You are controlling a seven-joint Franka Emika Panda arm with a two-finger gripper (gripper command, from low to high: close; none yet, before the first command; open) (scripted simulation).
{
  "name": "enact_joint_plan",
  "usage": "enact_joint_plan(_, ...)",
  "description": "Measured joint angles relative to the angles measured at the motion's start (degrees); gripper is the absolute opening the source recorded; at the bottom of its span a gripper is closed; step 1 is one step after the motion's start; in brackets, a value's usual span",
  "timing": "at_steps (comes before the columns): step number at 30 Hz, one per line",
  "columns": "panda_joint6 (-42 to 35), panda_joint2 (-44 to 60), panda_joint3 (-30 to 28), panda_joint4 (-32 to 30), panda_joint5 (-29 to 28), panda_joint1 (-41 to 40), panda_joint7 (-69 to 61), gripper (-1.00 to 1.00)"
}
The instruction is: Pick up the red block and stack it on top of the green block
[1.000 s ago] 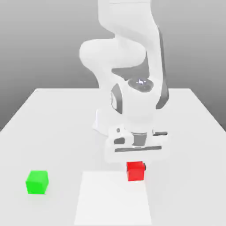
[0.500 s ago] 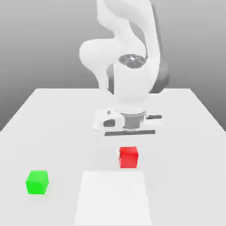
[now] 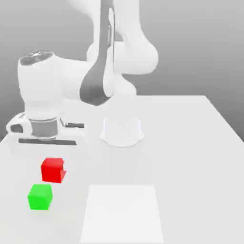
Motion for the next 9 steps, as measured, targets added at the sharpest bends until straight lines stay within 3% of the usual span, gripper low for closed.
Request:
enact_joint_plan(5, 7.14, 8.78, 2.94, 1.29, 5.91, -2.79, -5.94, -1.0)
enact_joint_plan(6, 8.95, 10.78, 3.87, 1.42, 7.27, -3.41, -6.94, 1.0)
enact_joint_plan(9, 8.95, 10.78, 3.87, 1.42, 7.26, -3.41, -6.94, 1.0)
